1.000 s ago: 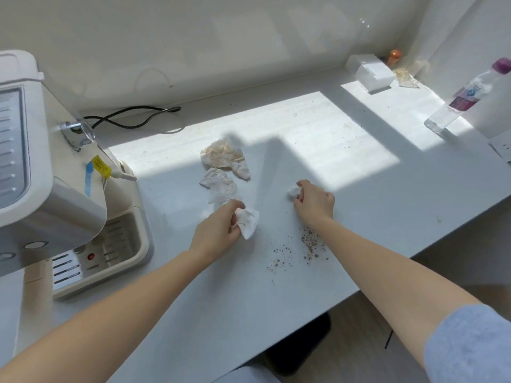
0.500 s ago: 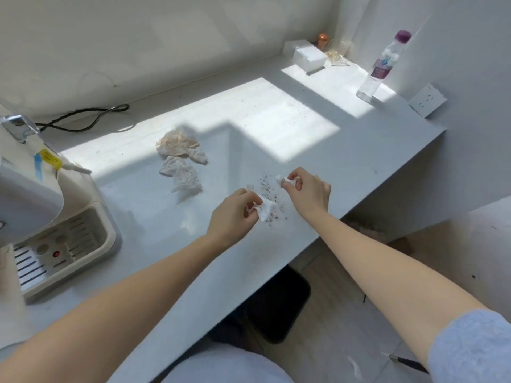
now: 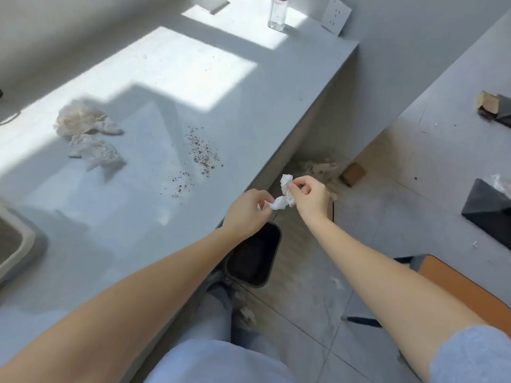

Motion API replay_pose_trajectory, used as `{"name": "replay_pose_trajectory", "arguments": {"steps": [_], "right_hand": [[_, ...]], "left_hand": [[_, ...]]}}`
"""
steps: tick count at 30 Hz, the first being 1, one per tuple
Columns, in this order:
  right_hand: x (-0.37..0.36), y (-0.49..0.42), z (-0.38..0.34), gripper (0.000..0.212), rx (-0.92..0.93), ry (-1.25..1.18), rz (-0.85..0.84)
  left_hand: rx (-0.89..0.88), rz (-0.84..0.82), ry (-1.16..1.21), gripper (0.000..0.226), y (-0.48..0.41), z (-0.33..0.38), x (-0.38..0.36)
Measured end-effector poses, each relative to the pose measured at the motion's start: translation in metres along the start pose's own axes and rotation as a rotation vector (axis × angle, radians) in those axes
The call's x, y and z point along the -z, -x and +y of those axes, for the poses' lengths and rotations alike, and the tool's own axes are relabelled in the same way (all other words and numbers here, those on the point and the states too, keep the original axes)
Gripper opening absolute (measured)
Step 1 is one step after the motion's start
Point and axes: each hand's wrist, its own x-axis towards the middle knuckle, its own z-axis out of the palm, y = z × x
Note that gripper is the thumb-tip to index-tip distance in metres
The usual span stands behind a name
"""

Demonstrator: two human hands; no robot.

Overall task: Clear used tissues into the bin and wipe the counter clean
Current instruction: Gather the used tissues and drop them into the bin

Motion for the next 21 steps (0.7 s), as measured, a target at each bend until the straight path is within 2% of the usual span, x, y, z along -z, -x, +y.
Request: {"name": "replay_pose_trajectory", "arguments": {"steps": [6, 10, 12, 15, 21], "right_hand": [[-0.011, 0.042, 0.078, 0.011, -0.289, -0.039, -0.019], [-0.038, 0.058, 0.117, 0.012, -0.462, -0.077, -0.027], [-0.053, 0.064, 0.133, 0.012, -0.494, -0.094, -0.037], [-0.071, 0.065, 0.153, 0.012, -0.532, -0.095, -0.056], [-0.106, 0.050, 0.190, 0.017, -0.552, -0.039, -0.091]], "left_hand": [[0.299, -0.147, 0.144, 0.020, 0.010, -0.034, -0.050], [0.524, -0.138, 0.269, 0.018, 0.011, -0.078, -0.079], [0.612, -0.152, 0.308, 0.025, 0.012, -0.101, -0.095], [0.674, -0.148, 0.327, 0.022, 0.009, -0.124, -0.116], [0.664, -0.180, 0.290, 0.019, -0.010, -0.157, -0.148]]}}
